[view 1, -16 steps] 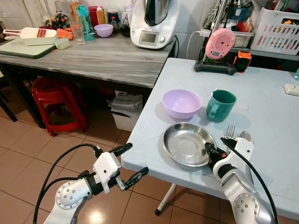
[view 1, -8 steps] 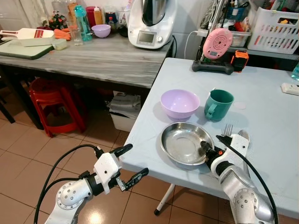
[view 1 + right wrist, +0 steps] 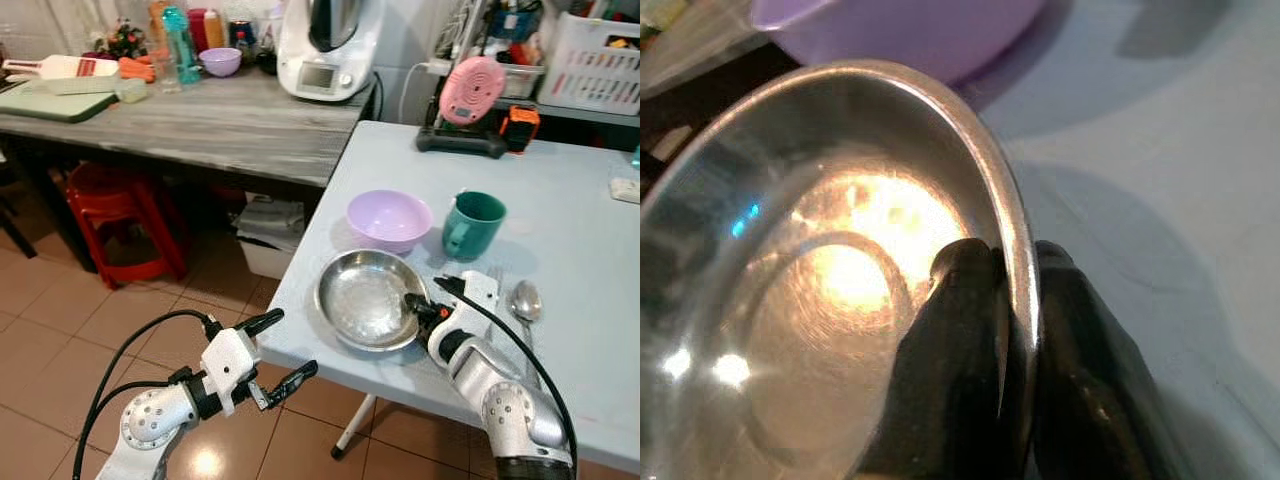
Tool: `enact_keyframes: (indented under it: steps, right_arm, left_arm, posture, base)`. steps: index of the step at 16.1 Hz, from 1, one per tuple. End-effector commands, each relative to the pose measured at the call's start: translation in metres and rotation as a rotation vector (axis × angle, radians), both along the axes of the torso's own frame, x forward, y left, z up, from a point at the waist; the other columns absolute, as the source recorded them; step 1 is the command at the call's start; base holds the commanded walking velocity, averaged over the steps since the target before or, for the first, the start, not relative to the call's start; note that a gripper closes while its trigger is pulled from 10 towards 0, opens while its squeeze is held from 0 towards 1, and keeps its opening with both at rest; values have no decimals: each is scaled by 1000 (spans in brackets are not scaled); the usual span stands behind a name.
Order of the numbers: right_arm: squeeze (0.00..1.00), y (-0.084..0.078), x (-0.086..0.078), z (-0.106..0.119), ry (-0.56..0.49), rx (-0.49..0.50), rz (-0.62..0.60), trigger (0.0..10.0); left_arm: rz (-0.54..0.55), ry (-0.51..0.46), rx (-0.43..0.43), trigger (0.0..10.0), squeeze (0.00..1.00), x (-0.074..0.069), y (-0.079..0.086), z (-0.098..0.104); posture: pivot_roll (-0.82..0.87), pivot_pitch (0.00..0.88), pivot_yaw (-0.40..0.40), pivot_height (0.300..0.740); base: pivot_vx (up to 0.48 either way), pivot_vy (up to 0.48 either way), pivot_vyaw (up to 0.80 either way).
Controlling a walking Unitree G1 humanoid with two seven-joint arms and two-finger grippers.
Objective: Setting the table
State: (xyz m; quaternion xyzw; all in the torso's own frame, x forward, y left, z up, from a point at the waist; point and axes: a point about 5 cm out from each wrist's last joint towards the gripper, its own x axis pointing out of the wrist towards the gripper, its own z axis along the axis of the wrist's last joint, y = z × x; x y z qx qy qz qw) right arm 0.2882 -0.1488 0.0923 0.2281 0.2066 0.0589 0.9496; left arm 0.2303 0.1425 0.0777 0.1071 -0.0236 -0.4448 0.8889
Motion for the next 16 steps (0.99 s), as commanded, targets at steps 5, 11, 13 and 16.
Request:
enact_keyframes:
  steps: [5, 11, 13, 16]
  right_arm:
    - [0, 1, -3, -14, 76, -8, -19, 0]
    - [0, 0, -10, -7, -28, -80, -44, 0]
    - [0, -1, -14, -3, -75, -91, -68, 10000]
    - [0, -2, -17, 1, -138, -118, -73, 10000]
  left_arm:
    - [-6, -7, 11, 10000, 0, -1, 4, 0]
    - [417, 10, -19, 10000, 0, 30, 32, -2]
    - [566, 39, -75, 10000, 0, 41, 42, -2]
    - [632, 88, -179, 10000, 0, 49, 44, -1]
  posture:
    - [44, 0, 6, 740]
    - [39, 0, 6, 740]
    - [35, 0, 8, 740]
    - [35, 0, 7, 740]
  base:
    - [0, 0, 0]
    - [0, 0, 0]
    - [0, 0, 0]
    - [0, 0, 0]
